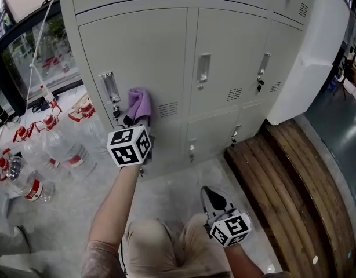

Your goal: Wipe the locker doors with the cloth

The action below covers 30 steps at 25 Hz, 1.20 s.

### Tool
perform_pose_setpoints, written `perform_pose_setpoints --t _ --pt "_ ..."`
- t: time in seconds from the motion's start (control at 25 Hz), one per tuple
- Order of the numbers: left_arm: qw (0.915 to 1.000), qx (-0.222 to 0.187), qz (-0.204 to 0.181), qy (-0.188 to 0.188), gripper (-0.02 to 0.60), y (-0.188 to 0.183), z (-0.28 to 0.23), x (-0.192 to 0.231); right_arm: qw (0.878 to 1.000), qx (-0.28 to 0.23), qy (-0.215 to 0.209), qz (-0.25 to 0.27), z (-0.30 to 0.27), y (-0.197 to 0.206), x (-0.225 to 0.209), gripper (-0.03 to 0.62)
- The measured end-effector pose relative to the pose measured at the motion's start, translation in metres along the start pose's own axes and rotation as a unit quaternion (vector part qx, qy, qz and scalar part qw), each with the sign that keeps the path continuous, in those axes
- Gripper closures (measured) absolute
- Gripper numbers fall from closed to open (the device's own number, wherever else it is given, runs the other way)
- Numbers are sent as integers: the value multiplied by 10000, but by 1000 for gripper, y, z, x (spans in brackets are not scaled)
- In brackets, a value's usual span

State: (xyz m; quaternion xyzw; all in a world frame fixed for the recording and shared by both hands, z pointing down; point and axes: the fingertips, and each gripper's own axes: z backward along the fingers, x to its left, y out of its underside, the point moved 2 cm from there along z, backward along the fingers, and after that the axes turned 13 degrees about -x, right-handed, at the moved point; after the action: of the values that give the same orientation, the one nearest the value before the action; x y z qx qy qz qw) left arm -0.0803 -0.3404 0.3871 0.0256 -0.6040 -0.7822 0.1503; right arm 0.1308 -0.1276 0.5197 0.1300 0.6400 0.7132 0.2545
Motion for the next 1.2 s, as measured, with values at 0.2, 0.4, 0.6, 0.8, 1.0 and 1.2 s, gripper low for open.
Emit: perform_pose_setpoints --t 0.2,0.4,0.6,0.8,1.0,1.2 --pt "9995 83 2 307 543 6 -20 -27 10000 15 39 -6 4 1 0 597" --pt "9981 220 6 570 543 16 -37 -54 9999 11 129 25 8 -1 -4 597" --pt "9956 349 22 871 543 23 -52 -78 9999 11 148 50 8 -2 -4 597" --pt "9920 456 25 1179 543 29 -62 -97 9998 36 168 69 9 -2 -5 597" --pt "9883 556 269 1395 543 37 -67 -112 9996 33 254 103 11 -4 -11 597" --pt "9807 571 493 1801 543 37 -59 -127 9996 31 232 126 11 -5 -11 597"
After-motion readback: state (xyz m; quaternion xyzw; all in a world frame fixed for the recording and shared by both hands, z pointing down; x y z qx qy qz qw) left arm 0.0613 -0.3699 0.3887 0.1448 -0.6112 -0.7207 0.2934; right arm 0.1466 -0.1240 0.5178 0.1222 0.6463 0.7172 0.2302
